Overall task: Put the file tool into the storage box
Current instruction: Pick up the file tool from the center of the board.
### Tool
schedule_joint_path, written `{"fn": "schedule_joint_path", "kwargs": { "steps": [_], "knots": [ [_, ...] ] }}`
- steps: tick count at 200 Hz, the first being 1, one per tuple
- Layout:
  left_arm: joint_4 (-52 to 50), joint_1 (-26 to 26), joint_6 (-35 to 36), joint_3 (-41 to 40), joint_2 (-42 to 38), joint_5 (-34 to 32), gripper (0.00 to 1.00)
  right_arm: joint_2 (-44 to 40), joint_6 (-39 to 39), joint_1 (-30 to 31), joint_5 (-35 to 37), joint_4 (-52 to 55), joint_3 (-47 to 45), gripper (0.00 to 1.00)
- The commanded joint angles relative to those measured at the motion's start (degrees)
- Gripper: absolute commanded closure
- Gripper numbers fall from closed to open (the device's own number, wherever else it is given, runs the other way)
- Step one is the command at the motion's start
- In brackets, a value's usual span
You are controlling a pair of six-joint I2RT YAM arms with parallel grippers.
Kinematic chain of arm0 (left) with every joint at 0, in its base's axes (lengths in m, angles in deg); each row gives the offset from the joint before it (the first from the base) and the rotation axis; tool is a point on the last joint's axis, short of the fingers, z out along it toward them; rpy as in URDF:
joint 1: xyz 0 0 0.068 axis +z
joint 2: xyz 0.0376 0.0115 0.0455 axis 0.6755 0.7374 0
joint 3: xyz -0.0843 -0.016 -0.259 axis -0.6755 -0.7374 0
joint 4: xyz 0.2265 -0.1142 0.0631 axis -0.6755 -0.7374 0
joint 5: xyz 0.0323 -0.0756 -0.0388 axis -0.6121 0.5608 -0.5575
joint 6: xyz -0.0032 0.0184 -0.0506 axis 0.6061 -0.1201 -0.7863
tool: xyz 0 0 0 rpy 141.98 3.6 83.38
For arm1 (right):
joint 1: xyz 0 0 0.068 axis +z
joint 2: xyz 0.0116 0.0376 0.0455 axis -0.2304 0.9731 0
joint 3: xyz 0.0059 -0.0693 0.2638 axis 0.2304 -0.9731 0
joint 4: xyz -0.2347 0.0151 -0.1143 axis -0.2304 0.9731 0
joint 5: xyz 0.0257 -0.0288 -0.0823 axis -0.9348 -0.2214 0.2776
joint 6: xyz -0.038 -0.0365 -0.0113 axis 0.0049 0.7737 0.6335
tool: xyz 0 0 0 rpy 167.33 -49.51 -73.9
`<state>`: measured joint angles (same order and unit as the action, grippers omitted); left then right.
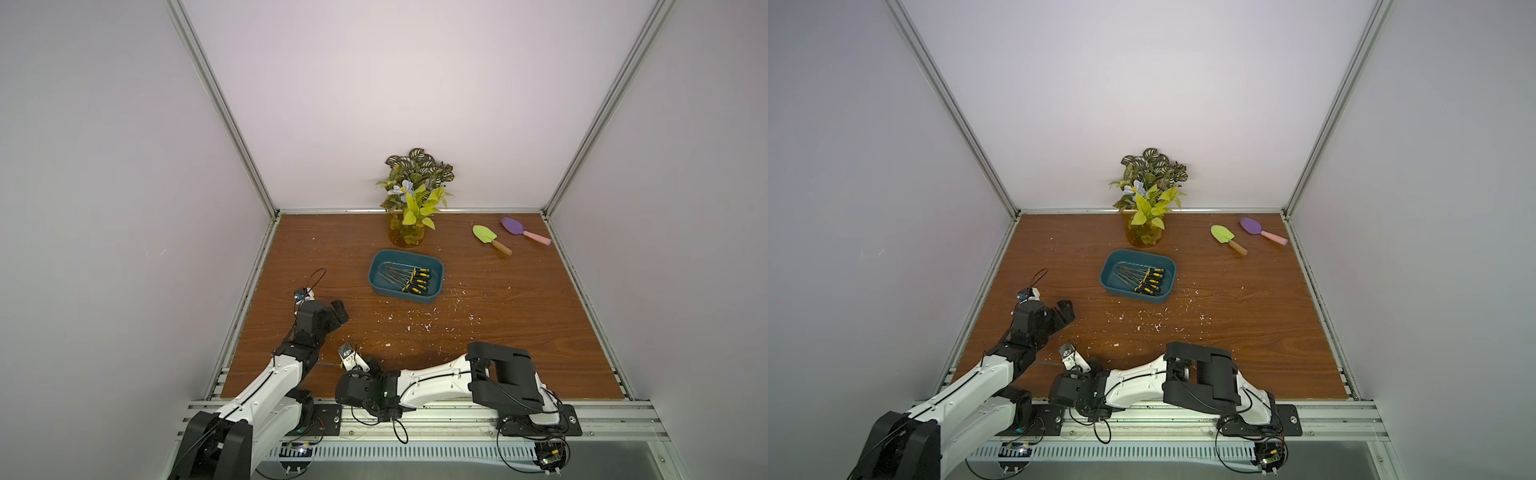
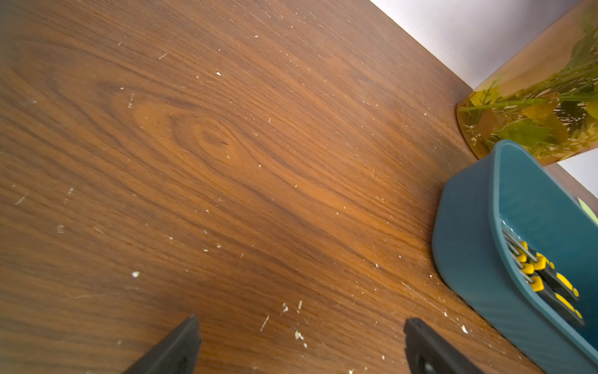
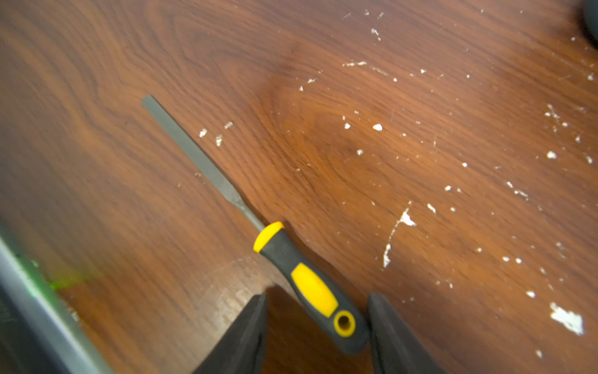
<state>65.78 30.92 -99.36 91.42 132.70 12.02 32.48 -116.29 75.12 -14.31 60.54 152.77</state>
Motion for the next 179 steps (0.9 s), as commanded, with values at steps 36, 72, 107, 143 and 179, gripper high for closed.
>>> {"fn": "schedule_joint_path", "kwargs": {
  "steps": [36,72,107,143,179],
  "knots": [
    [0.0,0.8,1.4,1.6,-0.3,-0.3,0.00,-9.1,11.3,0.6,-3.5,-6.6,-10.1,0.38],
    [-1.2,0.8,1.4,2.6,-1.5,-0.5,0.00,-13.0,20.5,-1.5,-9.2,-11.9,-14.2,0.25],
    [-1.6,0.8,1.4,2.8,-2.0,-0.5,0.00,-13.2,28.2,-4.5,-18.1,-15.1,-15.5,0.23],
    [-1.7,0.8,1.6,2.5,-1.8,-1.3,0.00,-13.3,31.9,-8.1,-24.3,-19.1,-17.1,0.23],
    [-0.9,0.8,1.6,2.7,-0.4,-1.5,0.00,-11.4,34.7,-9.2,-26.6,-20.3,-15.7,0.24]
  ]
}}
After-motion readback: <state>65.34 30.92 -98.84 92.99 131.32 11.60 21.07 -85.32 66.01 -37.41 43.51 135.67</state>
